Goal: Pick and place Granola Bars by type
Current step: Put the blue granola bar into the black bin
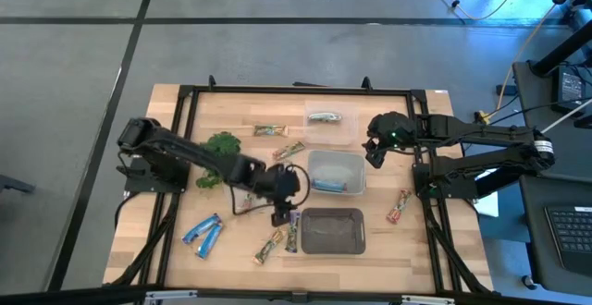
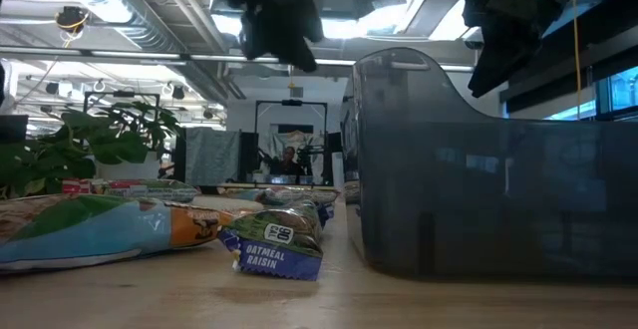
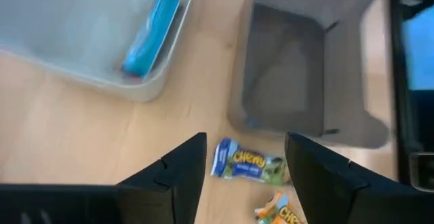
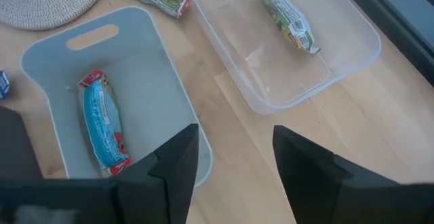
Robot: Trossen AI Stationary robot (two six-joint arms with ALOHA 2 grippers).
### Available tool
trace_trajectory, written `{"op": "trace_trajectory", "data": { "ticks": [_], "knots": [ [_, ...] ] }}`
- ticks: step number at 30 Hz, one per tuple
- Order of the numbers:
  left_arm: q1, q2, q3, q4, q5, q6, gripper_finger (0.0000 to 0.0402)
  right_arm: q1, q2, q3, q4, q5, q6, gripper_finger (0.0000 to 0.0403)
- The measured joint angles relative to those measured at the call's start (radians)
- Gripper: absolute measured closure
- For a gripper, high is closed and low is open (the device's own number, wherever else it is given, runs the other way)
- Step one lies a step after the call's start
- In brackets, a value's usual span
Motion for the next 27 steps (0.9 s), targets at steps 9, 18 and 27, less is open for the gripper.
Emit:
{"op": "trace_trajectory", "data": {
  "ticks": [9, 18, 27],
  "knots": [
    [-0.145, 0.034, -0.09, 0.046, -0.323, -0.268, 0.0211, 0.0, 0.0, 0.0, -0.005, -0.01, 0.02, 0.0211],
    [-0.232, 0.055, -0.157, 0.196, -0.409, -0.374, 0.021, 0.0, 0.0, 0.0, -0.005, -0.009, 0.02, 0.0211],
    [-0.251, 0.184, -0.163, 0.323, -0.392, -0.358, 0.021, 0.0, 0.0, 0.0, -0.007, -0.009, 0.048, 0.0211]
  ]
}}
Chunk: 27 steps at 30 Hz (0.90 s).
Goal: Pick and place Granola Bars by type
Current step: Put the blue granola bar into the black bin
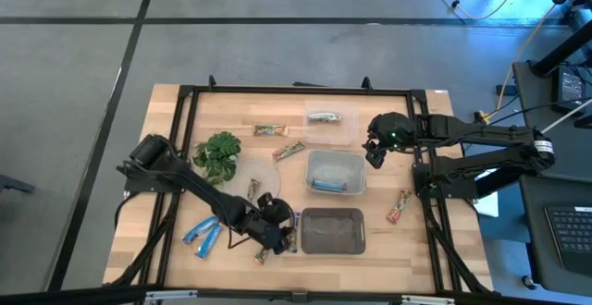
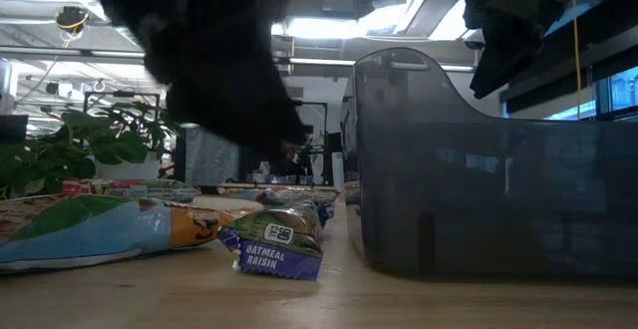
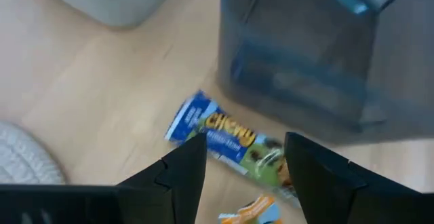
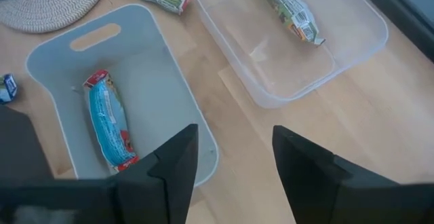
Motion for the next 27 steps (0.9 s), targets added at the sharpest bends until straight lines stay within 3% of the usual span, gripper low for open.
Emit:
{"op": "trace_trajectory", "data": {
  "ticks": [9, 27],
  "knots": [
    [-0.005, 0.068, 0.001, 0.127, 0.065, -0.009, 0.0214, 0.0, 0.0, 0.0, 0.0, 0.0, 0.002, 0.0211],
    [0.002, 0.101, 0.005, 0.042, 0.092, -0.102, 0.0215, 0.0, 0.0, 0.0, 0.0, 0.0, 0.0, 0.0211]
  ]
}}
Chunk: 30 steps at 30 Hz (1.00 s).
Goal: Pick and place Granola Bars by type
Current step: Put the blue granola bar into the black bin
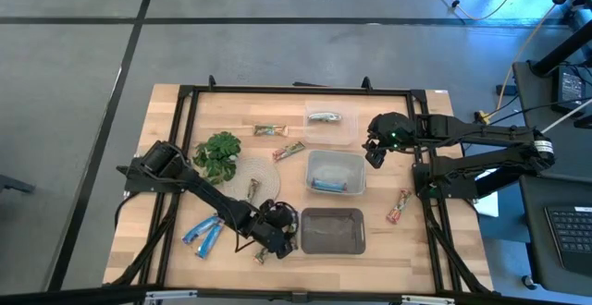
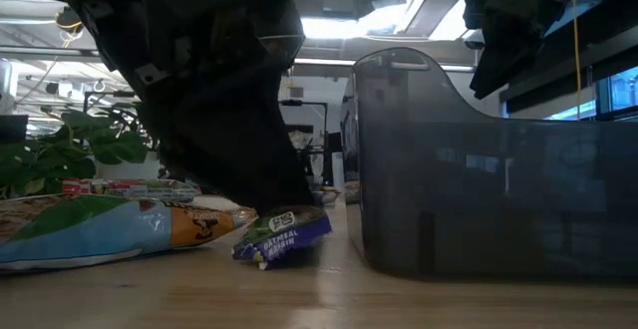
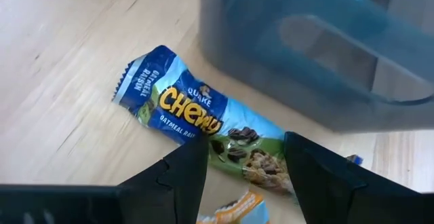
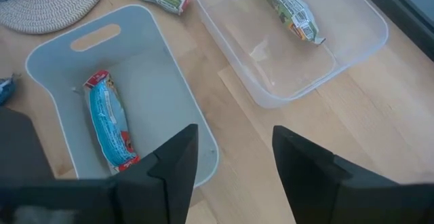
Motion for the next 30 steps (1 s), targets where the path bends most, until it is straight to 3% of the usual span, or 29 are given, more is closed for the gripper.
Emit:
{"op": "trace_trajectory", "data": {
  "ticks": [5, 15, 30],
  "knots": [
    [0.015, -0.001, 0.001, -0.073, 0.064, -0.083, 0.0215, 0.0, 0.0, 0.0, 0.0, 0.0, -0.001, 0.0211],
    [0.044, 0.001, -0.003, -0.055, 0.095, -0.028, 0.0223, 0.0, 0.0, 0.0, 0.0, 0.0, -0.003, 0.0211],
    [0.049, -0.006, -0.003, -0.024, 0.097, 0.01, 0.034, 0.0, 0.0, 0.0, 0.0, 0.001, -0.006, 0.0211]
  ]
}}
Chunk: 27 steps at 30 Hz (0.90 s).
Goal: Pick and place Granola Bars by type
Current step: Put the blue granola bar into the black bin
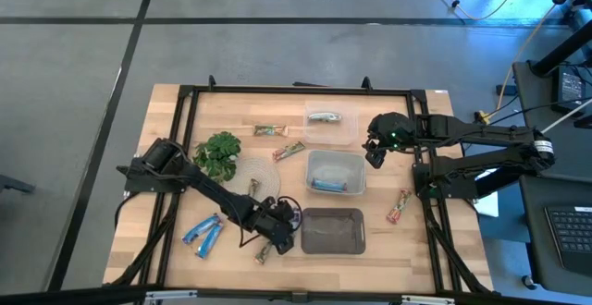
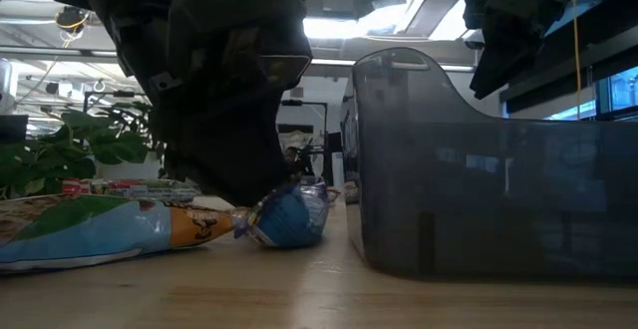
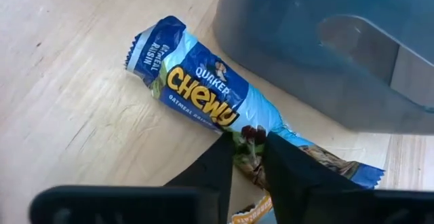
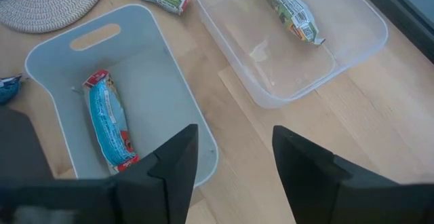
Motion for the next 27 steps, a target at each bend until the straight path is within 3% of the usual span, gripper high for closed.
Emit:
{"op": "trace_trajectory", "data": {
  "ticks": [14, 20, 23, 27],
  "knots": [
    [0.0, -0.195, -0.006, -0.162, -0.028, 0.112, 0.0376, 0.0, 0.0, 0.0, -0.001, 0.0, 0.0, 0.0211],
    [0.002, -0.336, -0.004, -0.128, -0.061, 0.316, 0.0379, 0.0, 0.0, 0.0, 0.0, -0.007, -0.086, 0.0211],
    [0.017, -0.393, -0.003, -0.091, -0.077, 0.419, 0.038, 0.0, 0.0, 0.0, -0.003, -0.077, -0.203, 0.0211],
    [0.076, -0.409, -0.002, 0.019, -0.036, 0.54, 0.038, 0.004, 0.0, 0.005, -0.003, -0.177, -0.121, 0.0211]
  ]
}}
